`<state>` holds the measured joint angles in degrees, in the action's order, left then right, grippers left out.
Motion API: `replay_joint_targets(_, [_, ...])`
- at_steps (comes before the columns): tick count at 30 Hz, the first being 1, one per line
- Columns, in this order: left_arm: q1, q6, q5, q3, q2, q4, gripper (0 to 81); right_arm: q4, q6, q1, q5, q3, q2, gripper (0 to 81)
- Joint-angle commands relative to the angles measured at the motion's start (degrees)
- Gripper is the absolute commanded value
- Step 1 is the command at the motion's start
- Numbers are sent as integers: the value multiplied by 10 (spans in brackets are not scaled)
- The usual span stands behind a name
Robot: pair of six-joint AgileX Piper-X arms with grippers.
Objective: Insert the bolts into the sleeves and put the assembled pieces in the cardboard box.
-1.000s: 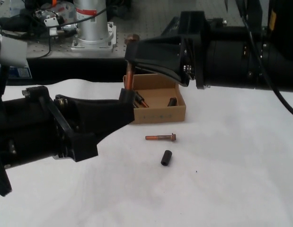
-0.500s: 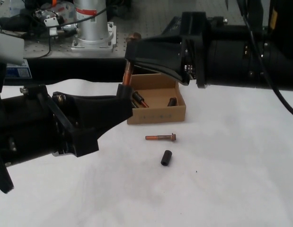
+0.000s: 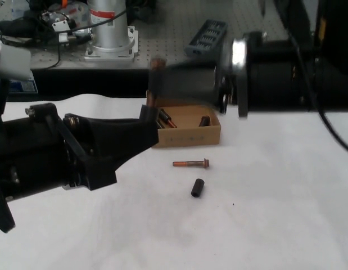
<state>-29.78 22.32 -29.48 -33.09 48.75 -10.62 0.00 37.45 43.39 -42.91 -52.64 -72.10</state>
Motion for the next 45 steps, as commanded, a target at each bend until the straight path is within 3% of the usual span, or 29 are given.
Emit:
replay_joint_targets(1, [4,0,49,-8,-2,-34,6,40,-16,8,-72,-1,6,28])
replay_joint_targets(13, [4,0,49,-8,-2,-37,6,48,-26,8,-49,-1,6,10])
replay_joint_targets(15, [4,0,49,-8,-2,-37,6,48,-26,8,-39,-1,6,109])
replay_joint_targets(19, [4,0,49,-8,-2,-37,6,61,0,8,-8,-1,6,393])
replay_joint_targets(20, [4,0,49,-8,-2,-37,6,68,0,8,-7,-1,6,408])
replay_joint_targets(24, [4,0,49,-8,-2,-37,6,83,-5,8,-7,-1,6,358])
replay_joint_targets(32, [4,-33,70,-8,-2,-36,6,92,-22,-1,-18,-1,7,358])
replay_joint_targets(39, [7,-97,68,-25,70,-36,6,169,-84,-52,-31,-1,16,358])
replay_joint_targets(45, [49,-115,8,-110,218,-36,6,265,-158,-114,-27,-1,35,358])
